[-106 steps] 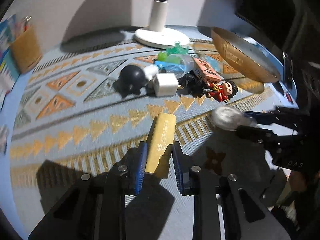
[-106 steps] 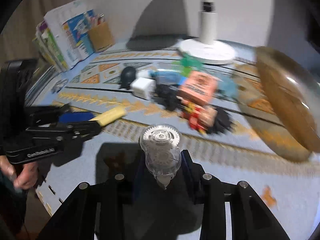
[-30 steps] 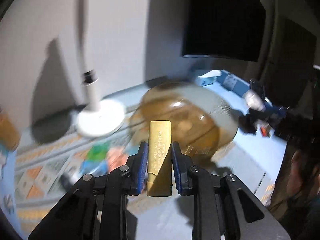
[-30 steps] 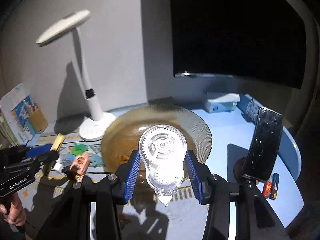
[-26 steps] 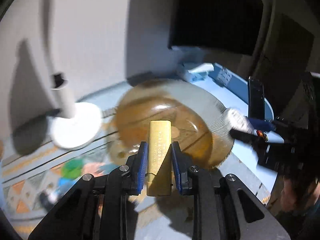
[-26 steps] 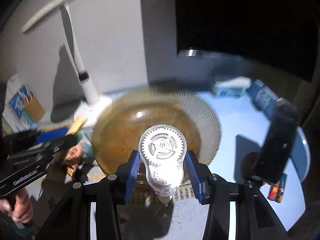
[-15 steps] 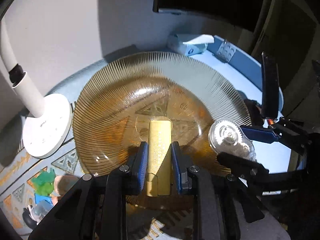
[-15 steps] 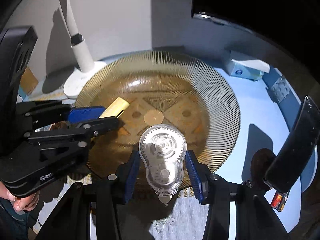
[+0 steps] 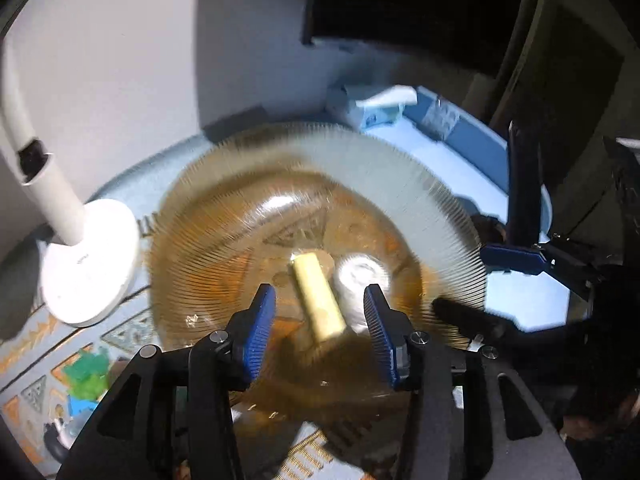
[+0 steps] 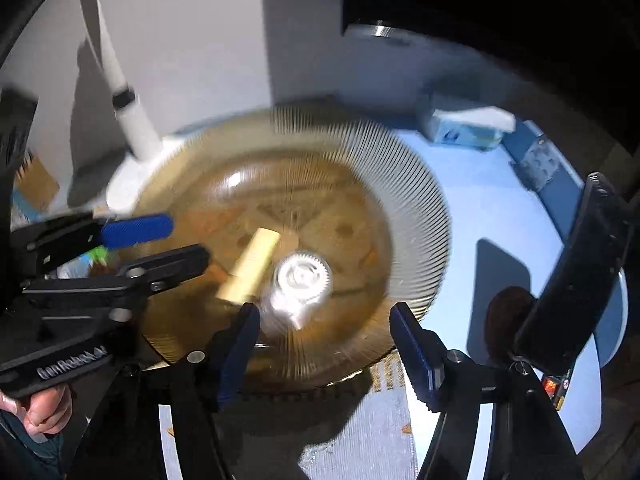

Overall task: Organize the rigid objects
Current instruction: 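Open both tools to drop the highlighter and tape dispenser into the bowl, then grasp the black round figure with the left tool while the right tool grasps the red figurine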

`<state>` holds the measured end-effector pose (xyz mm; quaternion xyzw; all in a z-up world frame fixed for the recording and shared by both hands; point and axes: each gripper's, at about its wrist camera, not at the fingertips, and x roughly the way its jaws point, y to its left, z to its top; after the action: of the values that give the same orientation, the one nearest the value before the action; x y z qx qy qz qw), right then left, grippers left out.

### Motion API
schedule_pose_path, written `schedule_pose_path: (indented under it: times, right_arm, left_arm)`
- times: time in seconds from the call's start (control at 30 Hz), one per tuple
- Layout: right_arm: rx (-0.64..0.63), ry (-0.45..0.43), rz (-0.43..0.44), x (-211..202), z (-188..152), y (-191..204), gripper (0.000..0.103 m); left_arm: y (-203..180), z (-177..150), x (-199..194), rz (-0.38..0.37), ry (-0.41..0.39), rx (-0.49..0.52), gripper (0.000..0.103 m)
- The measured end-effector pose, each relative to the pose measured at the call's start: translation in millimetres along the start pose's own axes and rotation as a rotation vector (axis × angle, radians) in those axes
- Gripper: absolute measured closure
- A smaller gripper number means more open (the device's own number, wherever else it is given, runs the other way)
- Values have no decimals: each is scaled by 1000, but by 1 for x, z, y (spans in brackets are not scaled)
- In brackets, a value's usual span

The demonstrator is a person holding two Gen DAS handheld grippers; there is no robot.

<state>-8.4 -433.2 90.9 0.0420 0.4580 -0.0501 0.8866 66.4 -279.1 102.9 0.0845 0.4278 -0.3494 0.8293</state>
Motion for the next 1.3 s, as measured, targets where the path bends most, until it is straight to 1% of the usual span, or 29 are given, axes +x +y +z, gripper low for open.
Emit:
schedule_pose_path:
  times: [0.13,0.3,0.33,0.4,0.47,0.5,0.53,0.57,0.6,0.7,0.73,0.8,0.9,1.0,1.07,1.17,1.23,1.3]
  right_arm:
    - [29,-122,10,-40,-2,1,37]
    - [24,-209,72,-81,-6,18,37]
    - [16,-222,81,-89,-6,23,37]
    - [-7,-253,101,-107,-7,35,37]
    - [-30,-292,126,-128,-9,49,37]
    - [-43,-312,142,-139,-11,57,37]
    - [-56,-334,163,-151,-12,65,37]
    - [-67,-351,180,-159,-14,73,37]
    - [-77,-367,198,-166,-15,81,37]
    - [-116,-401,243,-182,-21,107,37]
    - [-131,-407,255,-184,-24,117,37]
    - [-153,-400,278,-181,-27,133,37]
    - [-175,-369,301,-169,-32,153,37]
    - [-178,-309,321,-144,-36,168,37]
    - [-175,-254,333,-122,-41,175,37]
    - [-166,-164,347,-82,-51,181,37]
    - [-157,-104,364,-55,-57,182,37]
    - [-151,-41,372,-28,-61,183,37]
  left_arm:
    - [16,-8,-53,-9,-109,-27,60]
    - [34,-30,-122,46,-206,-70,60]
    - [39,-37,-142,66,-233,-80,60]
    - [44,-43,-169,95,-272,-88,60]
    - [48,-54,-201,141,-316,-100,57]
    - [52,-61,-219,162,-344,-110,49]
    - [55,-66,-233,176,-365,-120,30]
    - [58,-74,-249,193,-396,-133,22]
    - [62,-83,-265,210,-433,-142,19]
    - [68,-104,-296,261,-479,-137,19]
    - [71,-114,-308,296,-498,-143,19]
    - [79,-127,-319,329,-510,-158,19]
    - [99,-147,-326,367,-508,-189,19]
    - [127,-165,-305,391,-435,-217,19]
    - [148,-179,-283,377,-370,-219,19]
    - [184,-199,-234,361,-236,-238,19]
    - [201,-205,-204,321,-167,-256,19]
    - [211,-207,-177,276,-115,-255,19]
